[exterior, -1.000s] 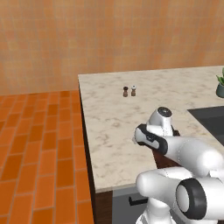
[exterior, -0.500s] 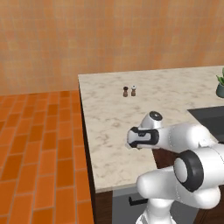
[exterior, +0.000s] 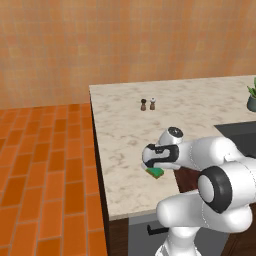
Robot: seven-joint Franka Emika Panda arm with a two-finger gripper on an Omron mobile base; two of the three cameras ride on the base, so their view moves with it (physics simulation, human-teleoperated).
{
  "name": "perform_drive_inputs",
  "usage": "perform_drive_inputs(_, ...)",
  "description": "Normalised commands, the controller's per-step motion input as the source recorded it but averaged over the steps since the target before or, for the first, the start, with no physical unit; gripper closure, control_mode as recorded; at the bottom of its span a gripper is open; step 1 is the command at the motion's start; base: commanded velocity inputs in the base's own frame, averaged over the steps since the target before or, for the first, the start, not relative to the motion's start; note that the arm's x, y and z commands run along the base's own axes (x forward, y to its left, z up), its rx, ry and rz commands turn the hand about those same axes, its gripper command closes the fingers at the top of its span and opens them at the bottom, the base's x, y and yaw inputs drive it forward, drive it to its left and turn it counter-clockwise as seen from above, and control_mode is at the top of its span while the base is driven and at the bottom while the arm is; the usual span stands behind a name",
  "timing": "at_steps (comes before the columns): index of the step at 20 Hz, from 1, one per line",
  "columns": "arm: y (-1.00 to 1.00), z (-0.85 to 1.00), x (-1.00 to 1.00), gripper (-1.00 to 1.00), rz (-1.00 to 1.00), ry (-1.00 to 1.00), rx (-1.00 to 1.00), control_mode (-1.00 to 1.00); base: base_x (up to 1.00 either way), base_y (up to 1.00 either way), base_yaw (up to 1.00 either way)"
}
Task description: Pick up the sponge from the counter and clean the cutting board by briefly scrubbing or pressing down on the cutting board. Once finished, release the sponge.
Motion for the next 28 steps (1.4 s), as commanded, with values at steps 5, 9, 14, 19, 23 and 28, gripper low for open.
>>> perform_drive_inputs(5,0.01,0.58,-0.30,-1.00,0.00,0.00,0.00,-1.00,0.00,0.00,0.00)
perform_drive_inputs(9,0.16,0.69,-0.36,-1.00,0.00,0.01,0.00,-1.00,0.00,0.00,0.00)
perform_drive_inputs(14,0.51,0.42,-0.37,-1.00,0.00,-0.03,0.00,-1.00,0.00,0.00,0.00)
perform_drive_inputs(19,0.39,0.36,-0.32,-1.00,0.00,-0.06,0.00,-1.00,0.00,0.00,0.00)
perform_drive_inputs(23,0.01,0.25,-0.16,-1.00,0.00,0.00,0.00,-1.00,0.00,0.00,0.00)
perform_drive_inputs(28,0.02,0.48,-0.25,-1.00,0.00,-0.02,0.00,-1.00,0.00,0.00,0.00)
